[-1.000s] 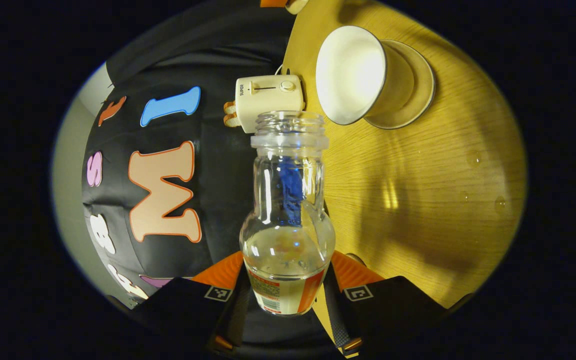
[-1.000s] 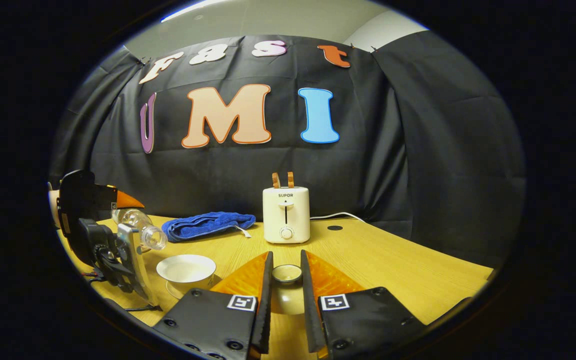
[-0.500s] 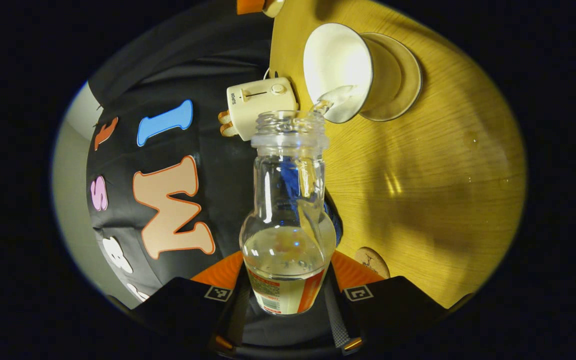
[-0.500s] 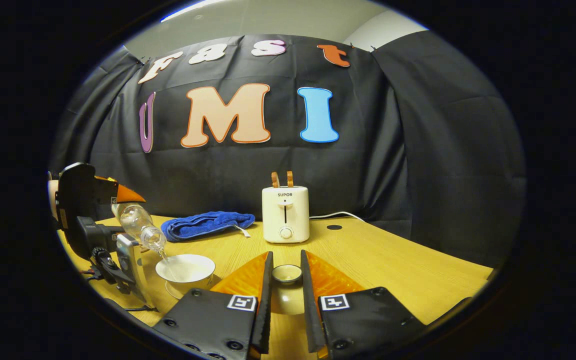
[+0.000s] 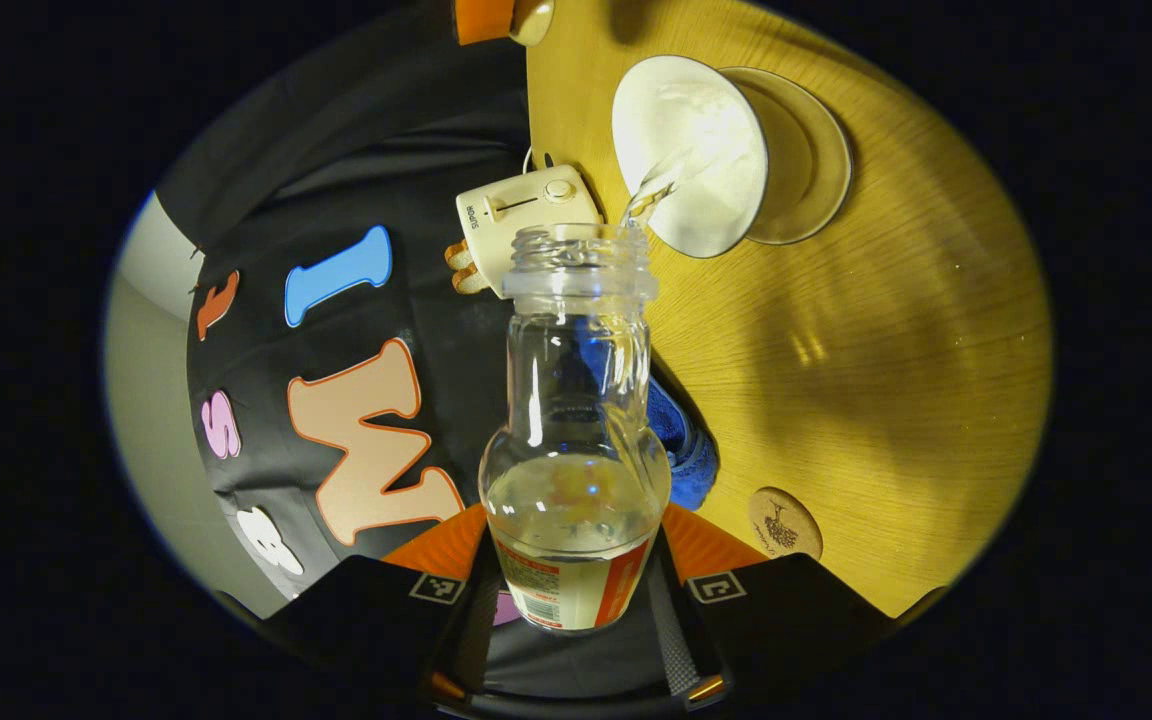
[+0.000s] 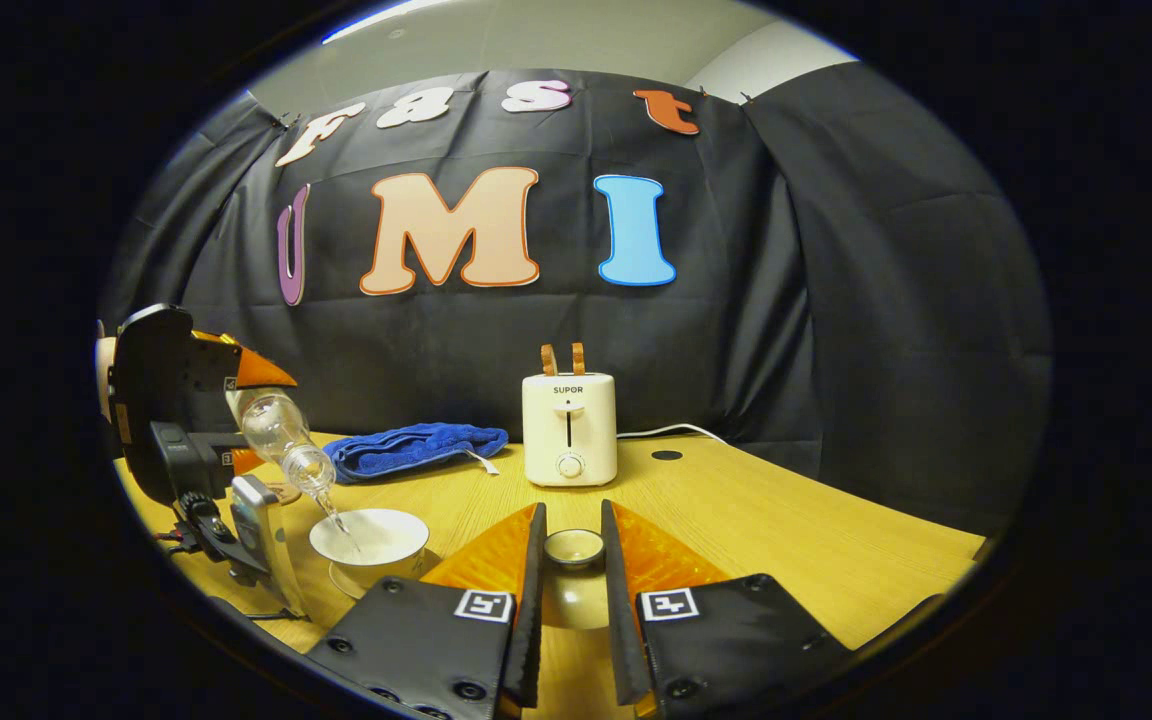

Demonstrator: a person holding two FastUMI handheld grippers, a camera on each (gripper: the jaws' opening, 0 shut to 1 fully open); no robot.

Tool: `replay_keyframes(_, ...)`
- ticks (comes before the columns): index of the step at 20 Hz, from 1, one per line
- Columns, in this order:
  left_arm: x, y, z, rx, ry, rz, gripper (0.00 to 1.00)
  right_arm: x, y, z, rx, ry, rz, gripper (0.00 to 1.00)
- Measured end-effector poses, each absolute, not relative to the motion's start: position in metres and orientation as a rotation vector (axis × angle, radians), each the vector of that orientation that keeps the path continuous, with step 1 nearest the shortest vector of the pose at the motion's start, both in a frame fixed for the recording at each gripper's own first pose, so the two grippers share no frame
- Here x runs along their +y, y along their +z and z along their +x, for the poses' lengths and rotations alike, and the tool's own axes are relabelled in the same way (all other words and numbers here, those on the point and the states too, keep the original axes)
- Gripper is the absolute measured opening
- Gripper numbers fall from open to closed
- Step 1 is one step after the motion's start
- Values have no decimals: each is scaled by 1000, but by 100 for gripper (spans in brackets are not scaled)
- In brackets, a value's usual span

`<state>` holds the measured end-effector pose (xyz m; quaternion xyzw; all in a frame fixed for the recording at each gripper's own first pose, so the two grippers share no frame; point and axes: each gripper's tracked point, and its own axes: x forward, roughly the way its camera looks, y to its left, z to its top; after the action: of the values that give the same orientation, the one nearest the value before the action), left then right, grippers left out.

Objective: Open the teacup lid with one hand, grasp the water bottle and pour water into the teacup with the other hand; after pouring, place the water bottle on the coaster and then close the teacup lid.

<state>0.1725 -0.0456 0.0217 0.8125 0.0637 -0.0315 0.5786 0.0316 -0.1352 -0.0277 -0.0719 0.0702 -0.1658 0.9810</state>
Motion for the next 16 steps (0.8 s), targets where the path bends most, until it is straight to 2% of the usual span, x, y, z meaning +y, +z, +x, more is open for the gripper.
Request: replay_keyframes(16, -64, 57, 169, 47, -13, 2045, 65, -136, -27, 31, 141, -343, -147, 33)
